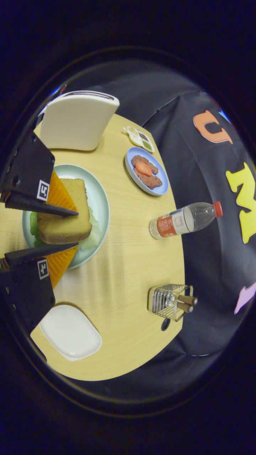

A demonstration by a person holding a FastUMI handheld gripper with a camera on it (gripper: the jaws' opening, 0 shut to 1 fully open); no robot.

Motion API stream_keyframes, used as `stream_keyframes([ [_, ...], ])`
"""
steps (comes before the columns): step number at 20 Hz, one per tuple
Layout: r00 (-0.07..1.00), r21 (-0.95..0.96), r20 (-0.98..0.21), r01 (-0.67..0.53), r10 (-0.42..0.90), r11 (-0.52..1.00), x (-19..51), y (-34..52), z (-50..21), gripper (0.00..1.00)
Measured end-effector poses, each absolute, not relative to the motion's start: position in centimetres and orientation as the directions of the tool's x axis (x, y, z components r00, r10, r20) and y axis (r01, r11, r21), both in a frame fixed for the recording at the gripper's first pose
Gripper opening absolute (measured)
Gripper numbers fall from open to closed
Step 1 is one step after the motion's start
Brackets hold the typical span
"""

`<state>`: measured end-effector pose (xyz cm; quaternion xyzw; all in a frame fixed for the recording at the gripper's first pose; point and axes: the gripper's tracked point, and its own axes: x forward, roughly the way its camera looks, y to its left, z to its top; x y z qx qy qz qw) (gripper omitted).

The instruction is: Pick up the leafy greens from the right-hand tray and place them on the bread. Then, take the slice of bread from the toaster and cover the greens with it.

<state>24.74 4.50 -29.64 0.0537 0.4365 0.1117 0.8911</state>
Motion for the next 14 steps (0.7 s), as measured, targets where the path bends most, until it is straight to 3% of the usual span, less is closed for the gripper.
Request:
stream_keyframes([
  [3, 0.623, 0.134, -0.753, -0.168, 0.211, 0.977, 25.1, 3.5, -29.3, 0.53],
  [5, 0.628, 0.127, -0.747, -0.187, 0.218, 0.974, 24.4, 3.4, -28.8, 0.53],
  [8, 0.638, 0.112, -0.737, -0.21, 0.223, 0.971, 22.9, 3.2, -27.4, 0.64],
  [14, 0.743, 0.049, -0.652, -0.157, 0.15, 0.986, 17.6, 2.3, -22.3, 0.79],
])
